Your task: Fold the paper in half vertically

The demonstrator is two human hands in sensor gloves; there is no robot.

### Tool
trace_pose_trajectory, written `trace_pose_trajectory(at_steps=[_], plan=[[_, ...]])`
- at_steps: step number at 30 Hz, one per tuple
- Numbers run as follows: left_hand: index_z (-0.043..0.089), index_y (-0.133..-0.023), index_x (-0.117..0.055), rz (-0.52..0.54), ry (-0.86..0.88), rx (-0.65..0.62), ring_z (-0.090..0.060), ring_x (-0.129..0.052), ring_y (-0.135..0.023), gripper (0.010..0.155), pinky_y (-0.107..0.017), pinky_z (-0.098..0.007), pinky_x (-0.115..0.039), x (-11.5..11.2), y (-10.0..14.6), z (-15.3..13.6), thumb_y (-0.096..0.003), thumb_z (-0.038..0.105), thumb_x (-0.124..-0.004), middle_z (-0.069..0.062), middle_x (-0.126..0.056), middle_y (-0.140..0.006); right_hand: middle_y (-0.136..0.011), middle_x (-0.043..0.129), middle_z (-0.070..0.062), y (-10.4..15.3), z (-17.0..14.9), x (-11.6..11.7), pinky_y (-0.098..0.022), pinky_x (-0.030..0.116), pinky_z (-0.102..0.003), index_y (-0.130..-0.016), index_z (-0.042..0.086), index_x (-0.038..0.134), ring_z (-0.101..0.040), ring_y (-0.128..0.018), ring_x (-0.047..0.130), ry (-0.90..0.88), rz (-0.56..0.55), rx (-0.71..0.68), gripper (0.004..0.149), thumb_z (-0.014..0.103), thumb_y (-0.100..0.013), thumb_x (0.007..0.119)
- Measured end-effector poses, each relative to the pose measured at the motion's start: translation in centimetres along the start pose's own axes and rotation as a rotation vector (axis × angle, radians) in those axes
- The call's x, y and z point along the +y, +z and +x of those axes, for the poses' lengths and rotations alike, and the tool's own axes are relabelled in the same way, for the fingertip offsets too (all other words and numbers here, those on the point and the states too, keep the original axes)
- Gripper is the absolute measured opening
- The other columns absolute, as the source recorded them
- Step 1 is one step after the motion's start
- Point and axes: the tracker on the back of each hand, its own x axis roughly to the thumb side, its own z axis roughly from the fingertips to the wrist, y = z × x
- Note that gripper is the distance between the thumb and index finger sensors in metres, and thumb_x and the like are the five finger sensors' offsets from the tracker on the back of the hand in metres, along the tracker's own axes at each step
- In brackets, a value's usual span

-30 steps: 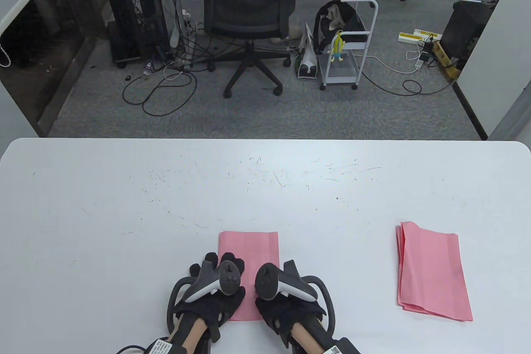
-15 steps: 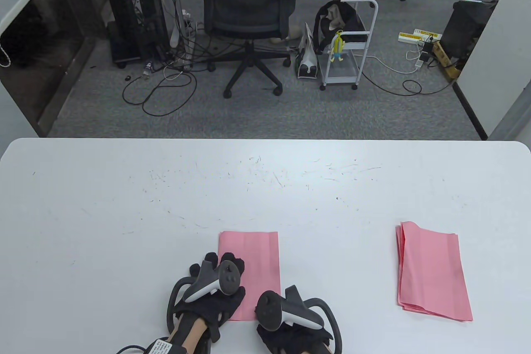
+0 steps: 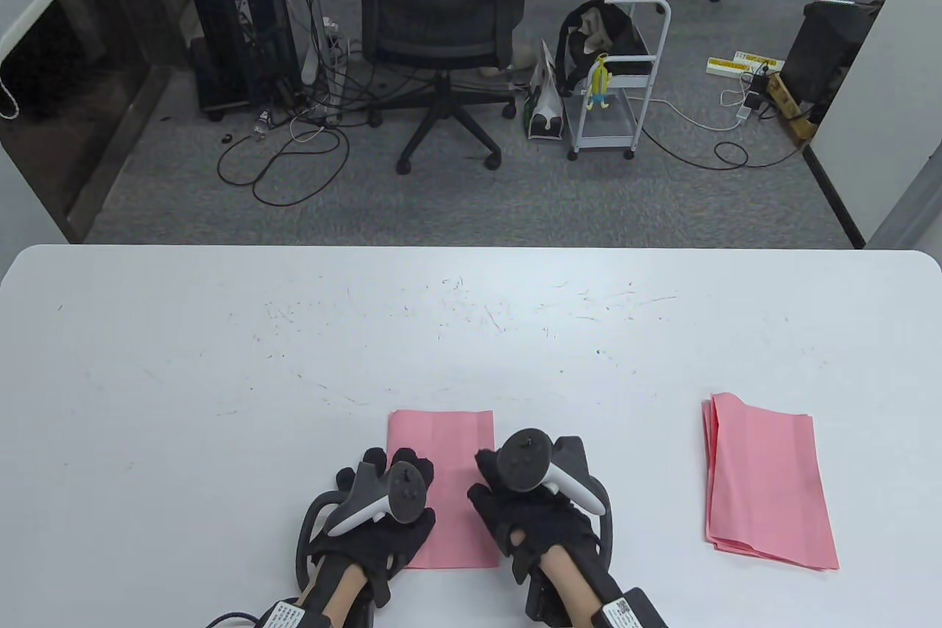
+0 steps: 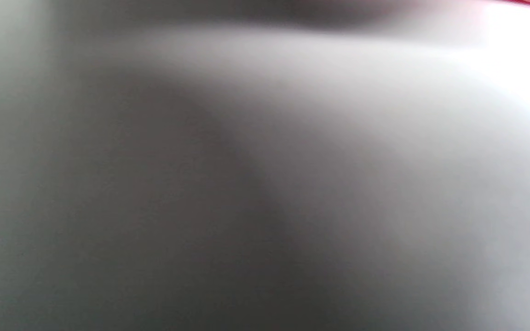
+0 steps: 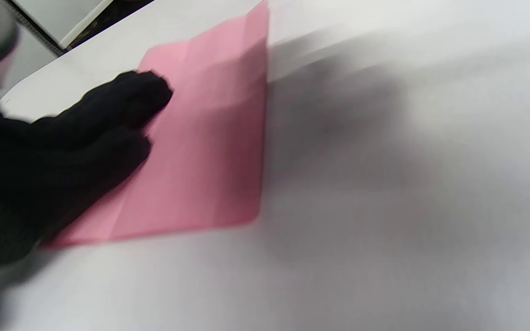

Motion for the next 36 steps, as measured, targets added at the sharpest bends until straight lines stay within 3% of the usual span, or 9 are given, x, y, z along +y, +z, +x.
trace_pose_trajectory(at_steps=[4,8,11,19,24,29,31,33,36], plan=[[0.038,-0.113,0.001,0.000,0.000,0.000,-0.037,0.009,-0.110,0.074,-0.076,-0.067,-0.005,0.0,0.0,0.0,-0.0540,0.063,-0.038,0.009,0.009,-0.121,-0.116,0.026,-0.007,-2.4,-0.7,0.3,-0.077,0.035,-0.060,-0.109,0.025,0.031,-0.040,-0.106,0.028,-0.039,-0.010,0.096,0.070,0.053,-0.052,0.060],[0.038,-0.113,0.001,0.000,0.000,0.000,-0.037,0.009,-0.110,0.074,-0.076,-0.067,-0.005,0.0,0.0,0.0,-0.0540,0.063,-0.037,0.009,0.010,-0.121,-0.116,0.019,-0.007,-4.4,-1.2,2.4,-0.076,0.026,-0.061,-0.109,0.024,0.028,-0.041,-0.105,0.018,0.040,0.044,0.148,0.072,0.055,-0.052,0.059],[0.039,-0.112,0.001,-0.002,0.005,-0.003,-0.037,0.009,-0.110,0.074,-0.076,-0.067,-0.005,0.0,0.0,0.0,-0.0540,0.063,-0.037,0.009,0.009,-0.121,-0.115,0.011,-0.005,-4.3,-1.5,3.4,-0.075,0.019,-0.059,-0.108,0.025,0.025,-0.038,-0.104,0.009,0.135,0.041,0.130,0.073,0.055,-0.051,0.058],[0.038,-0.113,0.001,-0.003,0.005,-0.003,-0.037,0.009,-0.110,0.074,-0.076,-0.067,-0.005,0.0,0.0,-0.1,-0.0539,0.063,-0.037,0.009,0.010,-0.121,-0.115,0.011,-0.007,-3.9,-0.8,3.8,-0.073,0.017,-0.062,-0.108,0.025,0.019,-0.040,-0.103,0.008,0.087,0.053,0.093,0.075,0.056,-0.051,0.057],[0.038,-0.113,0.001,-0.003,0.004,-0.003,-0.037,0.009,-0.110,0.074,-0.076,-0.067,-0.005,0.0,0.0,-0.1,-0.0540,0.063,-0.037,0.009,0.010,-0.120,-0.116,0.024,-0.007,-3.1,0.3,3.4,-0.075,0.026,-0.061,-0.107,0.029,0.017,-0.040,-0.106,0.021,0.011,0.063,0.013,0.073,0.053,-0.052,0.059],[0.038,-0.112,0.001,-0.003,0.004,-0.003,-0.037,0.009,-0.110,0.074,-0.077,-0.067,-0.005,0.0,0.0,-0.1,-0.0539,0.063,-0.037,0.009,0.010,-0.120,-0.115,0.043,-0.005,-2.1,1.6,2.9,-0.077,0.048,-0.051,-0.108,0.029,0.022,-0.032,-0.104,0.052,-0.055,0.048,-0.068,0.072,0.051,-0.053,0.062],[0.038,-0.112,0.001,-0.003,0.004,-0.003,-0.037,0.010,-0.110,0.074,-0.076,-0.067,-0.005,0.0,0.0,-0.1,-0.0539,0.063,-0.037,0.009,0.010,-0.120,-0.113,0.051,-0.004,-1.8,1.6,2.6,-0.072,0.062,-0.046,-0.108,0.029,0.026,-0.027,-0.098,0.068,-0.065,0.021,-0.073,0.071,0.050,-0.053,0.064],[0.038,-0.112,0.001,-0.003,0.004,-0.003,-0.037,0.009,-0.110,0.074,-0.077,-0.067,-0.005,0.0,0.0,-0.1,-0.0539,0.063,-0.037,0.009,0.010,-0.120,-0.109,0.059,-0.004,-1.7,1.3,2.3,-0.060,0.076,-0.038,-0.108,0.025,0.029,-0.020,-0.084,0.086,-0.108,-0.004,-0.057,0.070,0.047,-0.053,0.067],[0.038,-0.112,0.001,-0.003,0.004,-0.003,-0.037,0.009,-0.110,0.074,-0.076,-0.067,-0.005,0.0,0.0,-0.1,-0.0539,0.063,-0.037,0.009,0.010,-0.120,-0.099,0.074,-0.002,-2.0,0.5,2.4,-0.048,0.084,-0.032,-0.107,0.021,0.038,-0.014,-0.069,0.096,-0.181,-0.022,0.008,0.066,0.038,-0.053,0.072]])
